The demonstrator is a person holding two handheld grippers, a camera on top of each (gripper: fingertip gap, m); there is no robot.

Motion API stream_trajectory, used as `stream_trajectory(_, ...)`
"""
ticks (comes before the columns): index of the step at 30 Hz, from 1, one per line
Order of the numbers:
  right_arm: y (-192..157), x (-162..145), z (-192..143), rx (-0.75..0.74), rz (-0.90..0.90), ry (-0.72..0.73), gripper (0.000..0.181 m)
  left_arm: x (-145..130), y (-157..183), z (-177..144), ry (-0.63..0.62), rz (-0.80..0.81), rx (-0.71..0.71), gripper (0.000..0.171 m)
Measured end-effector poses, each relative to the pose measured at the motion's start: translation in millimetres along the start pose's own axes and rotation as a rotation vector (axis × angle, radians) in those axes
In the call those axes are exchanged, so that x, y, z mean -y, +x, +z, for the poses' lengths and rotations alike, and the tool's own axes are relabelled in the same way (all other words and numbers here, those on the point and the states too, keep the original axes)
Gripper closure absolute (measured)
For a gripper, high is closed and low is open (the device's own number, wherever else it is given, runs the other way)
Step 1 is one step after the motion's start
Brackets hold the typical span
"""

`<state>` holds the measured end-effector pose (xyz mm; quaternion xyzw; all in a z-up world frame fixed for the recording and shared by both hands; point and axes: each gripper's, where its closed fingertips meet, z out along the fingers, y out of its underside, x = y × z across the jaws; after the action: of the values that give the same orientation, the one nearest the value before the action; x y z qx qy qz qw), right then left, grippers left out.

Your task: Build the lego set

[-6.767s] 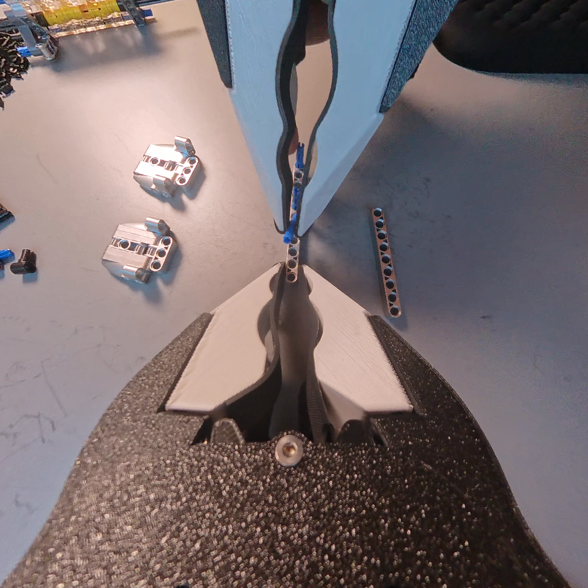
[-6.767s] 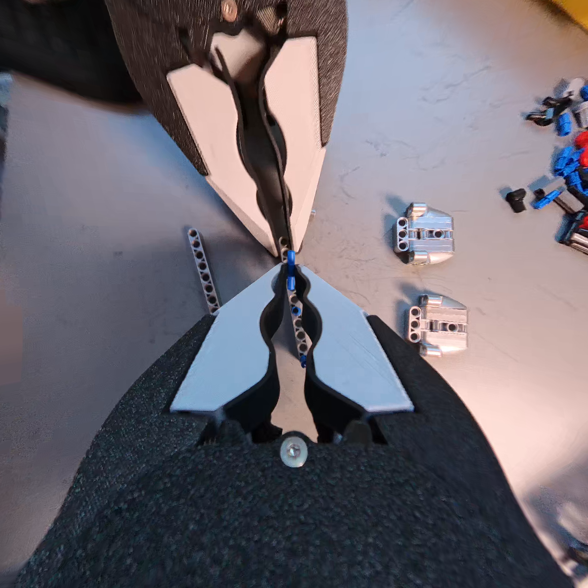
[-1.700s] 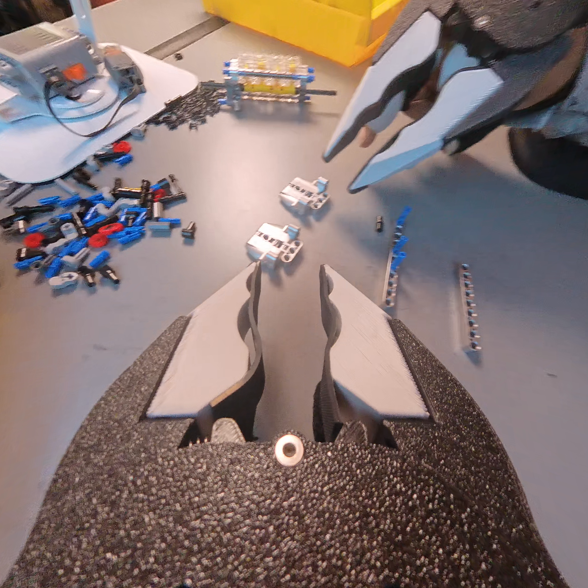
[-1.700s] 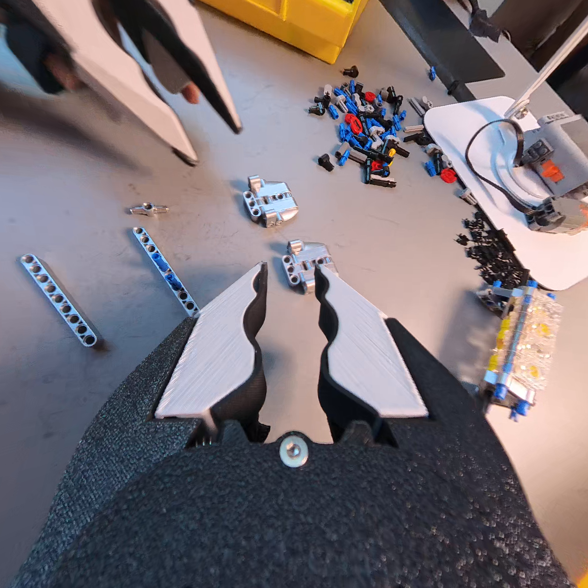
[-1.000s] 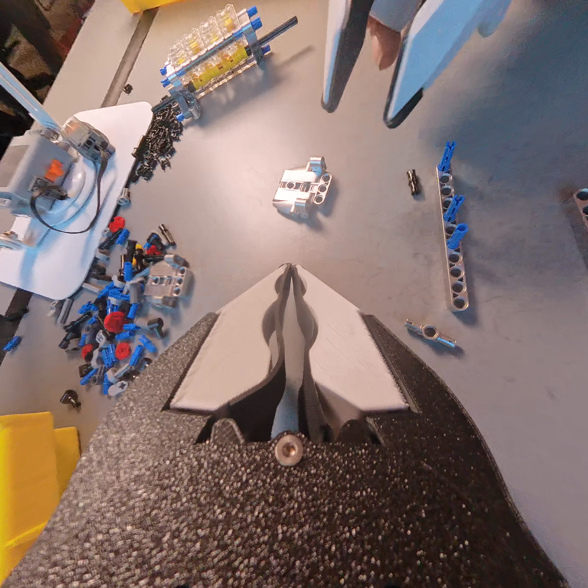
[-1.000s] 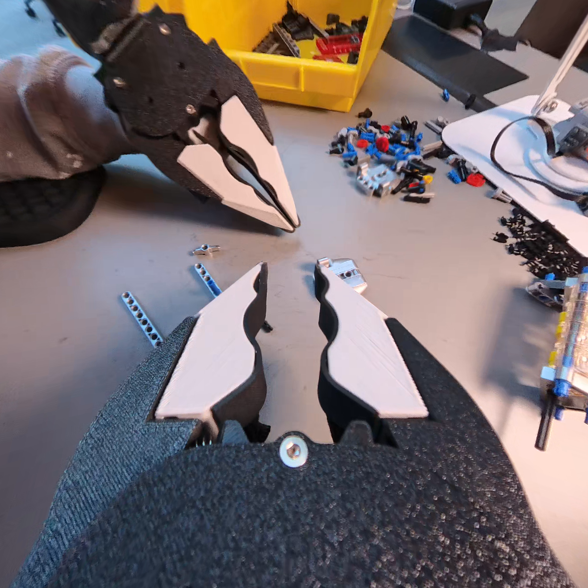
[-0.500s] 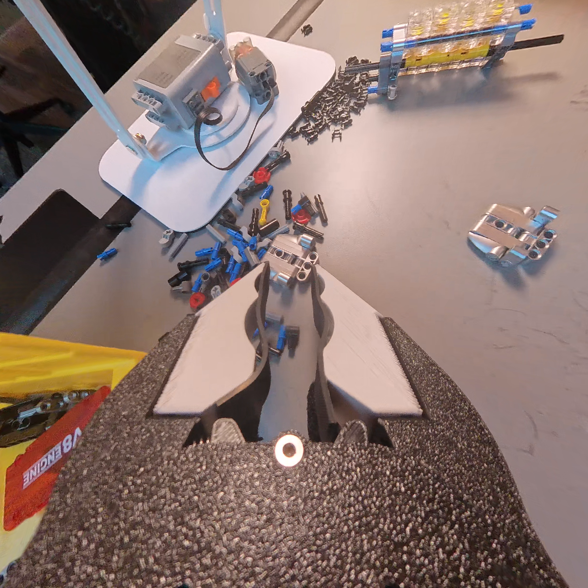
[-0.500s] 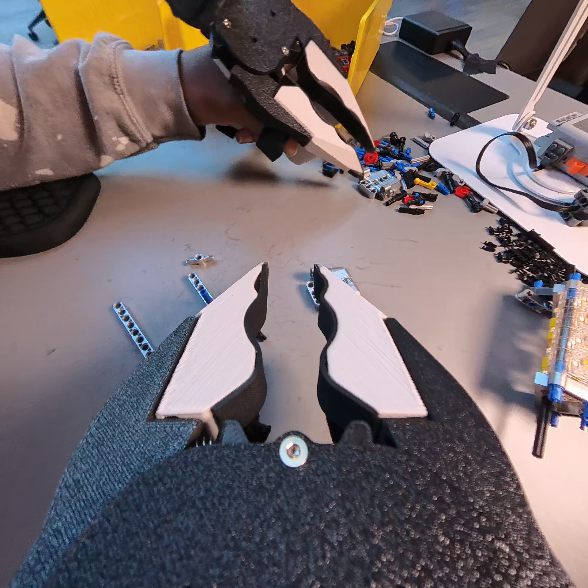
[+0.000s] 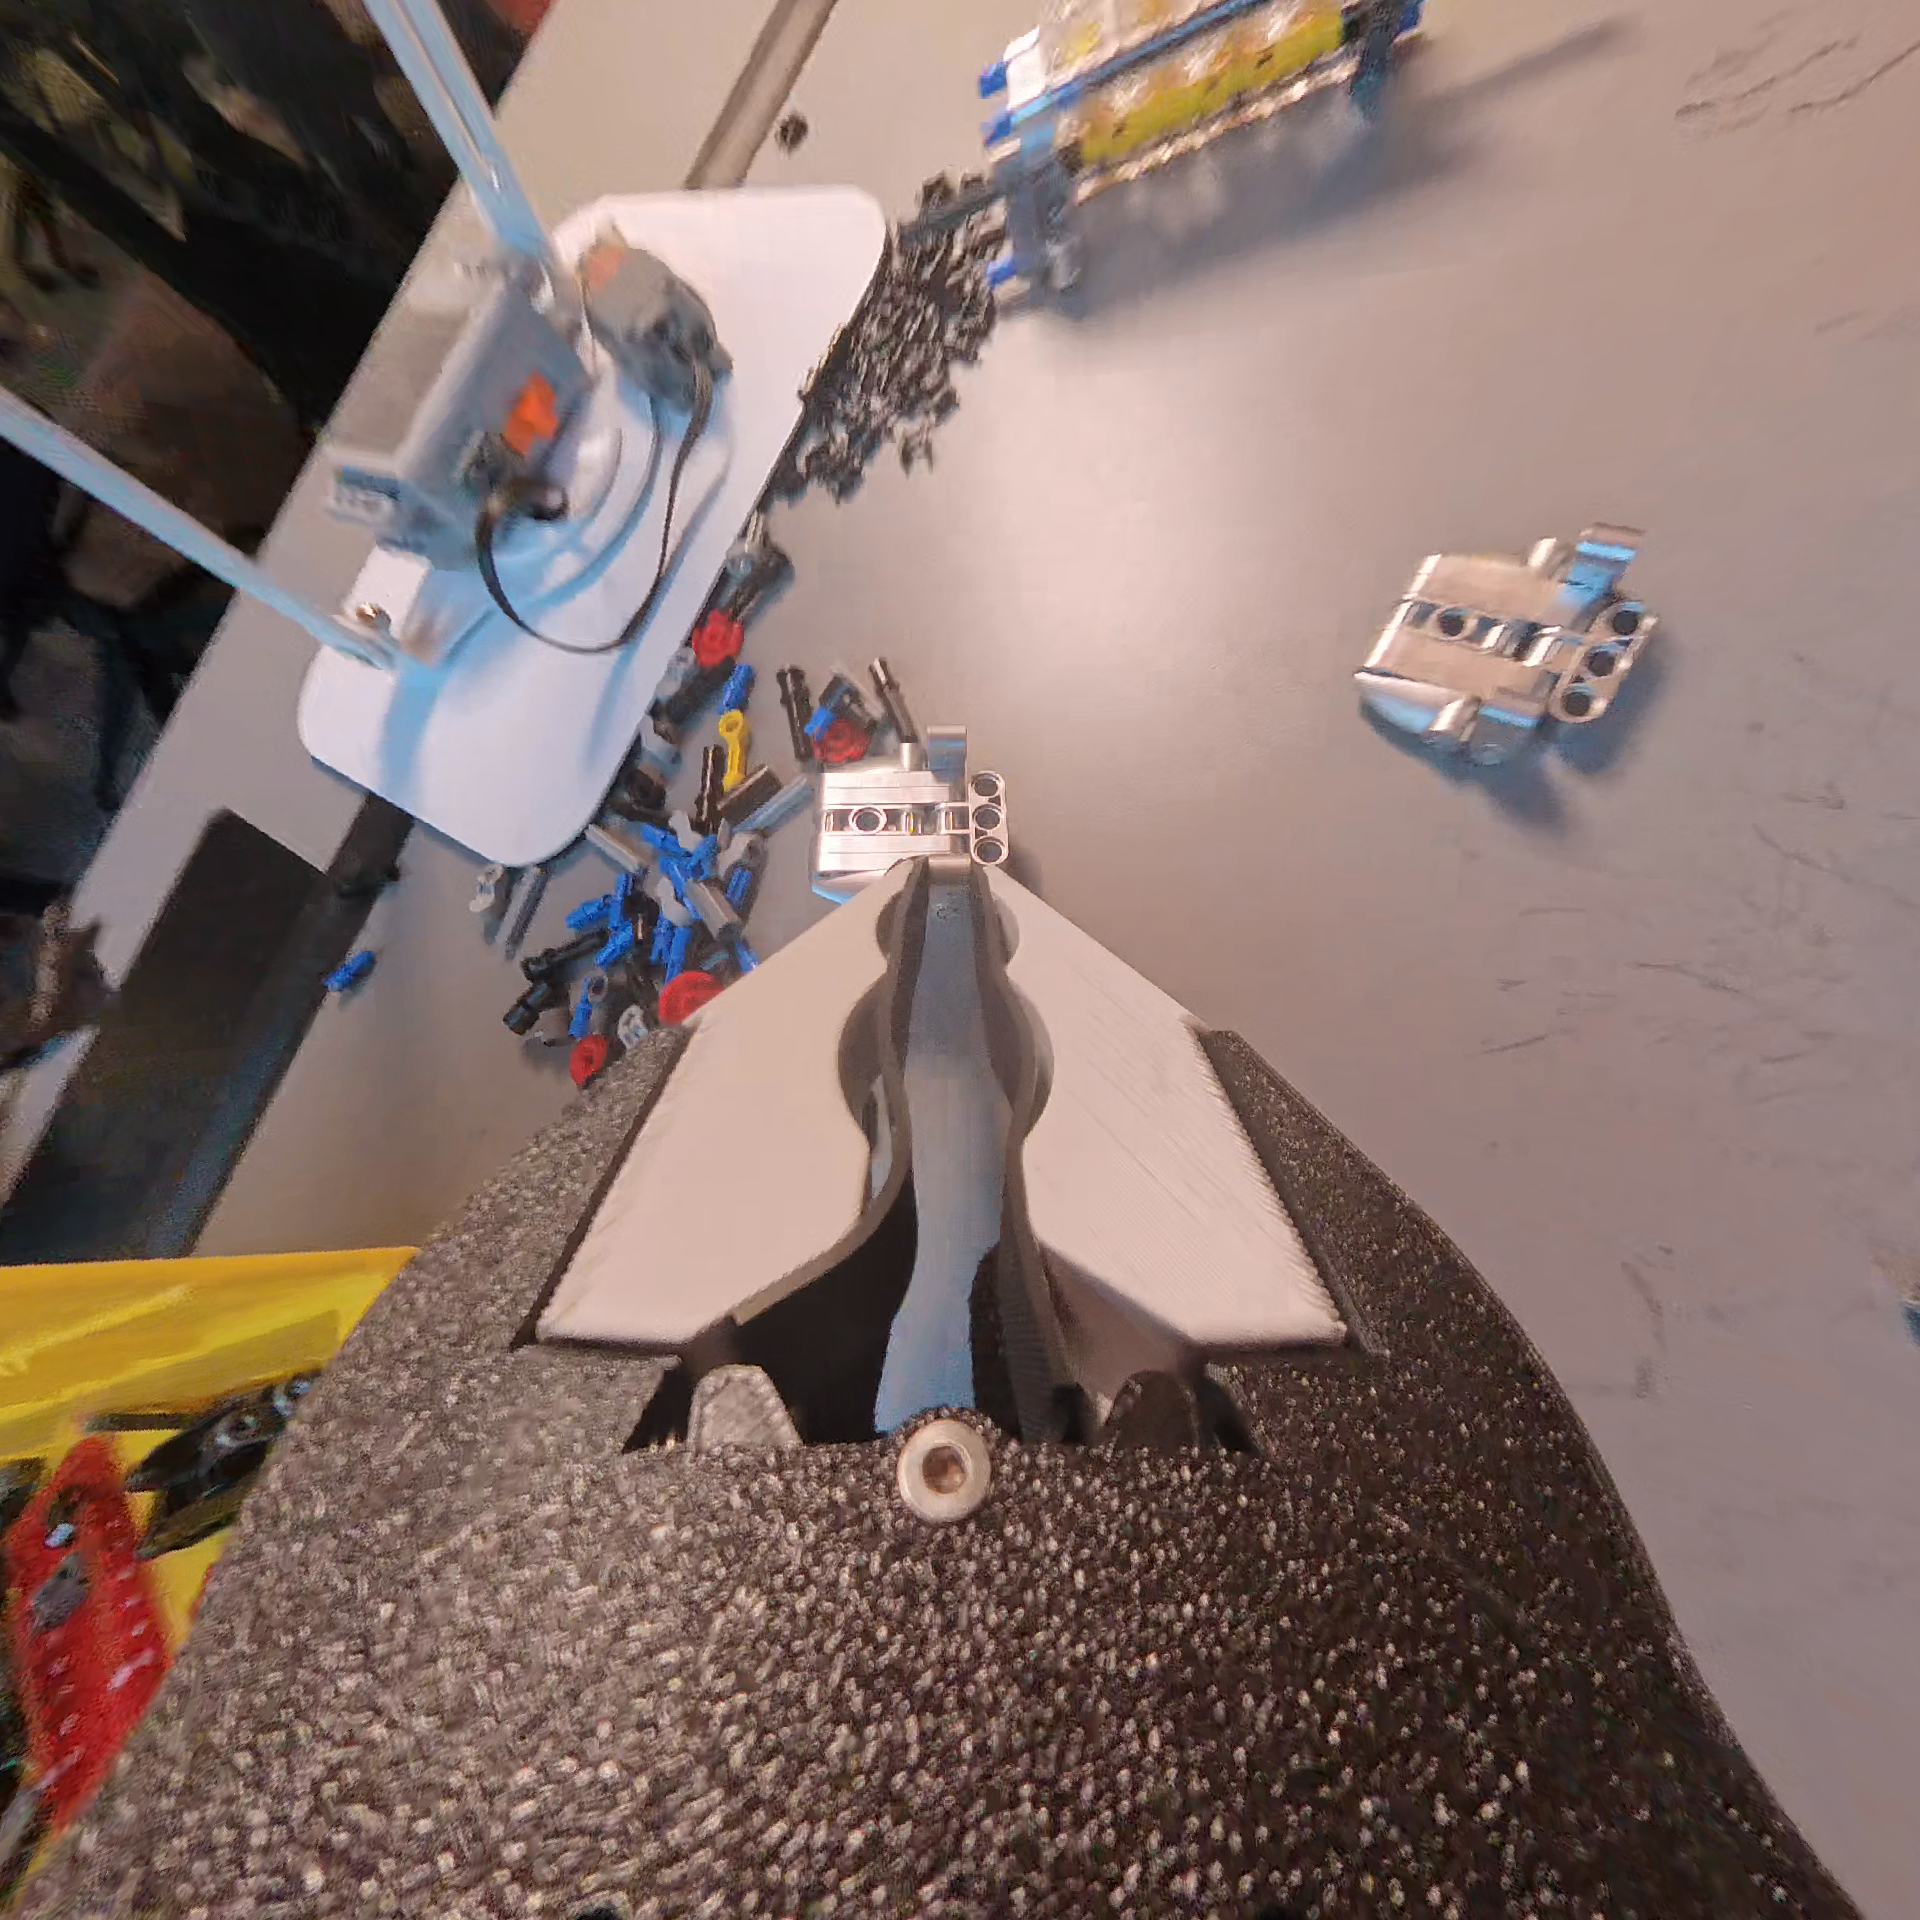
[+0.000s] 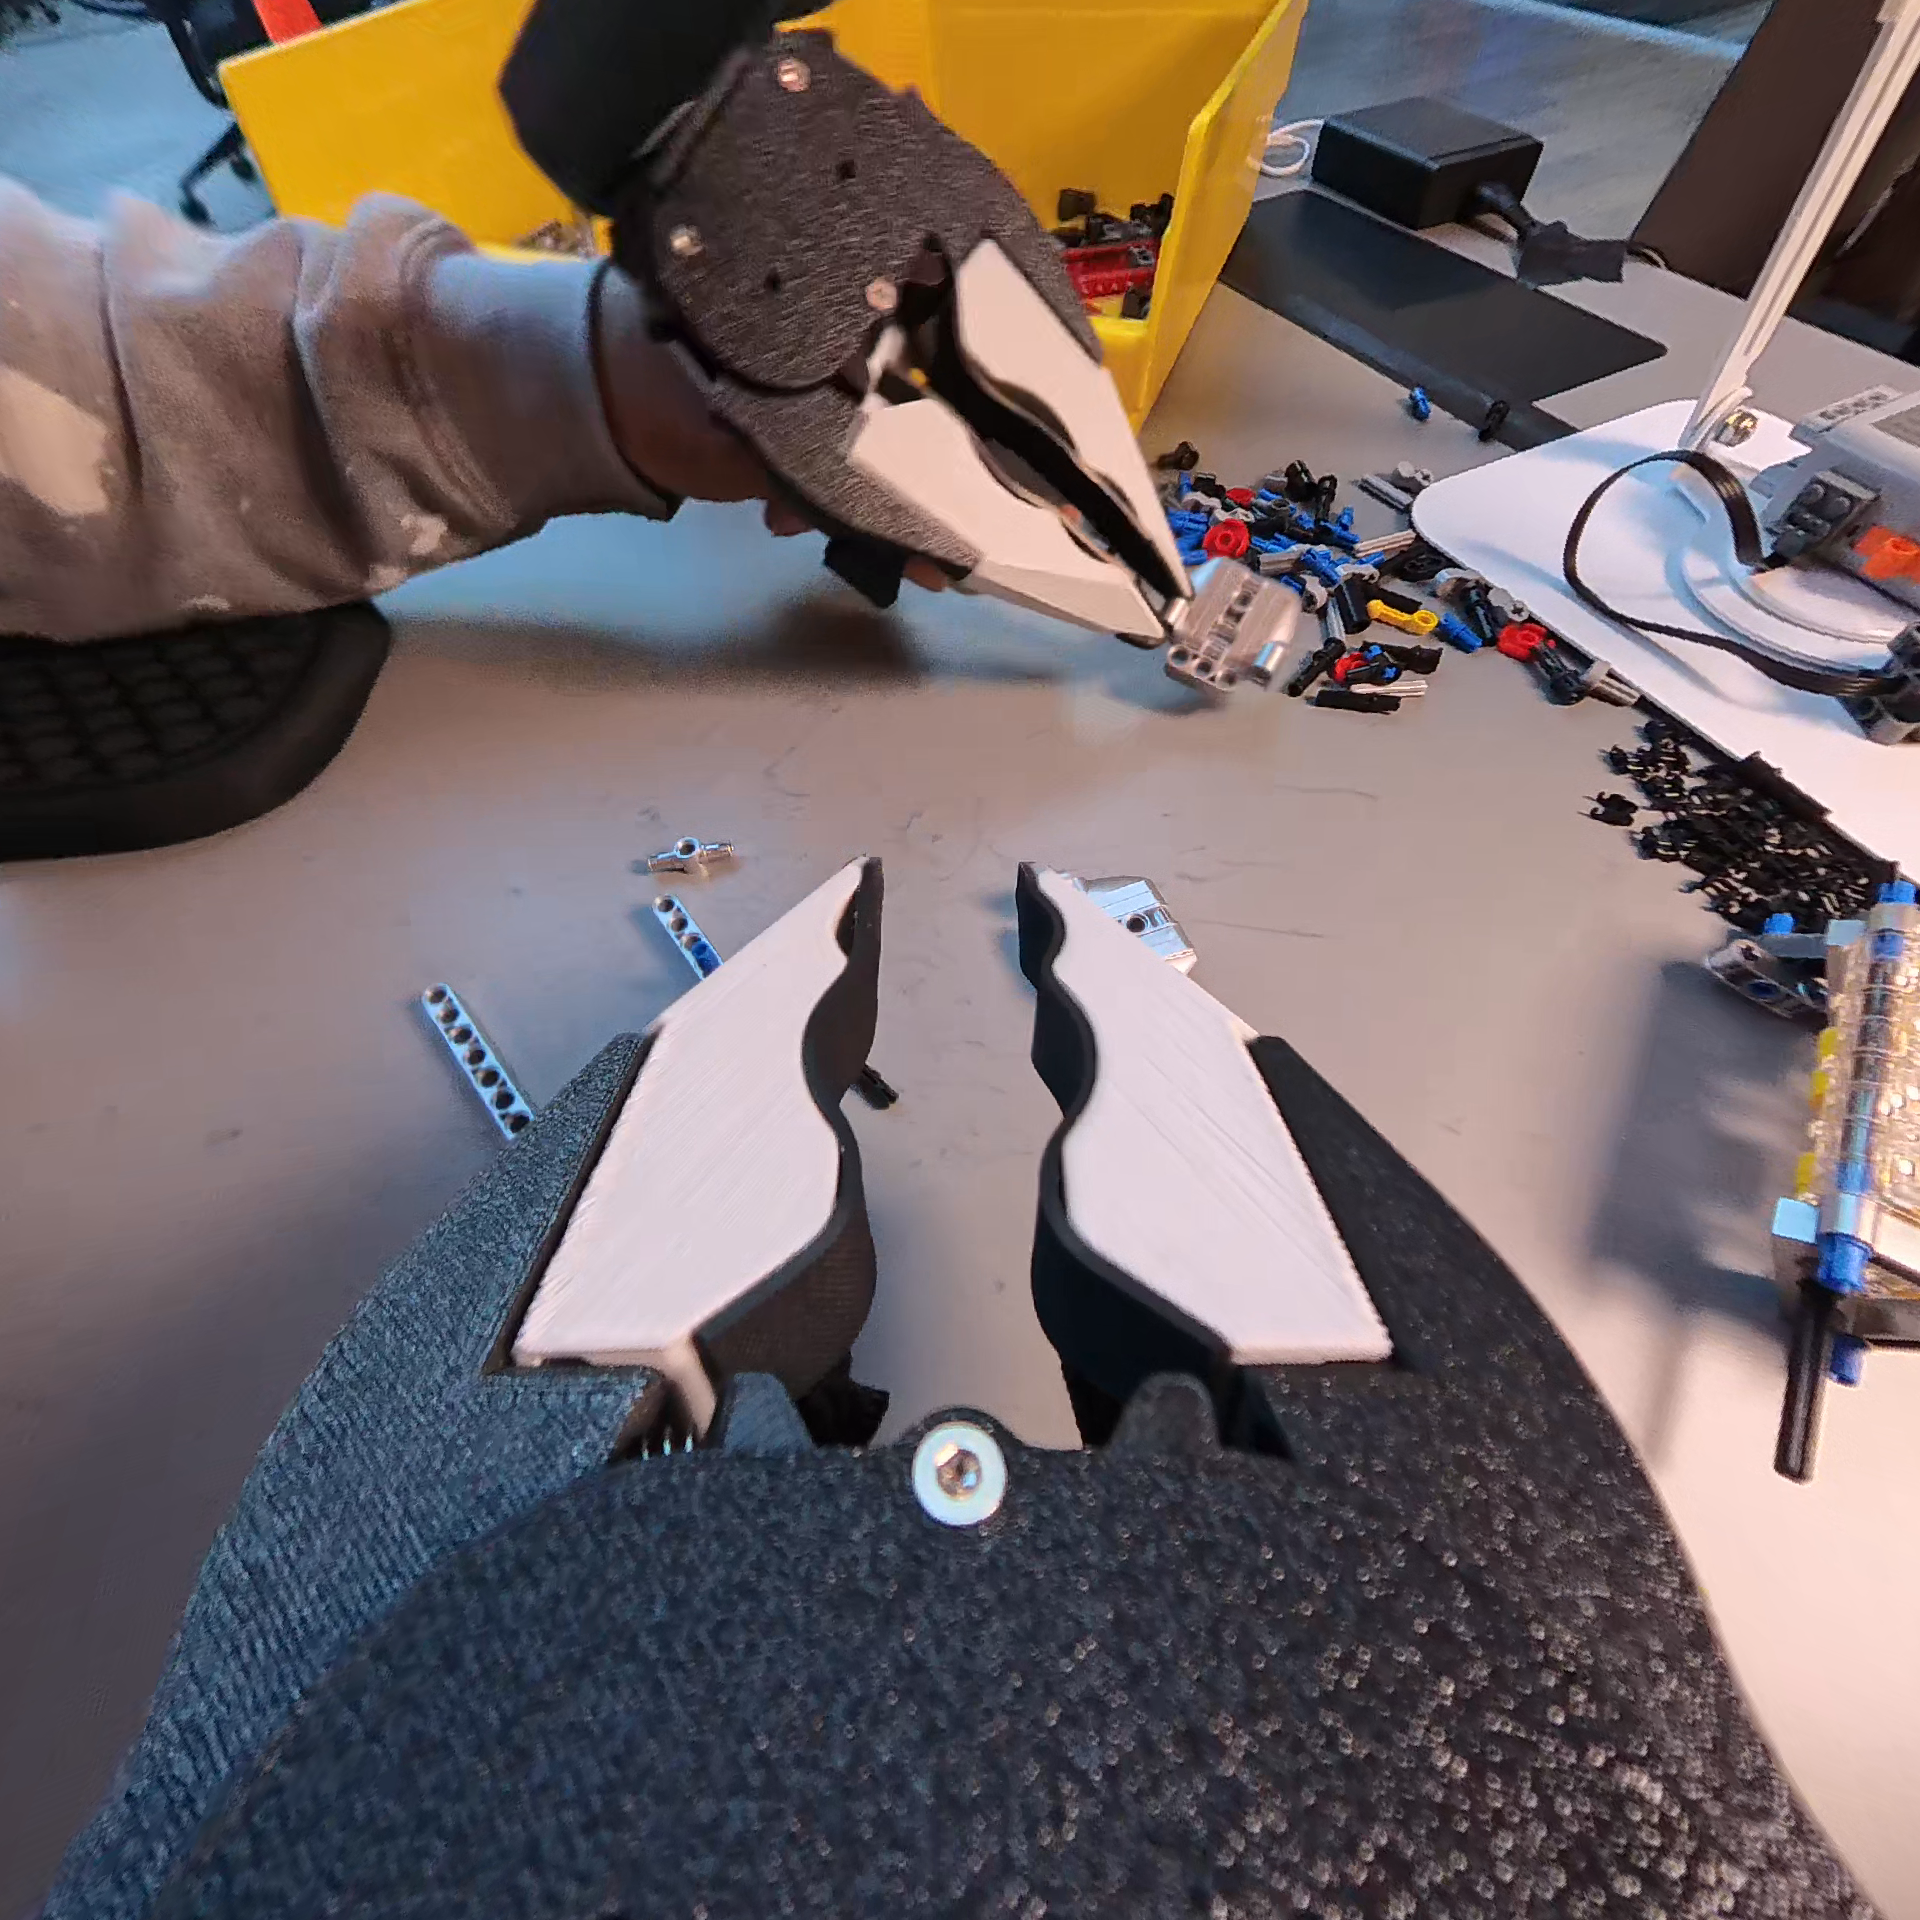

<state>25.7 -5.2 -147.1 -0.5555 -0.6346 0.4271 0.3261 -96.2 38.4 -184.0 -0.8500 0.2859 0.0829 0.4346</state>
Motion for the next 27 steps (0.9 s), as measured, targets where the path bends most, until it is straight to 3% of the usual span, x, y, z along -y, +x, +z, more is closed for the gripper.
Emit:
stream_trajectory(6,13,5,3,-0.095,0.080,-0.025,0.148,57,39,-50,0.179,0.333,0.202,0.166)
stream_trajectory(9,10,9,8,-0.111,0.084,-0.032,0.147,86,60,-73,0.264,0.418,0.247,0.166)
stream_trajectory(13,-4,30,3,-0.087,0.044,0.061,0.149,114,72,-91,0.328,0.484,0.308,0.166)
stream_trajectory(16,-12,52,-14,-0.091,-0.013,0.187,0.162,123,68,-98,0.370,0.407,0.307,0.167)
stream_trajectory(20,-12,69,-34,-0.134,-0.075,0.301,0.171,131,63,-107,0.473,0.140,0.202,0.166)
stream_trajectory(27,-12,91,-62,-0.194,-0.149,0.481,0.173,136,63,-114,0.583,-0.193,0.037,0.167)
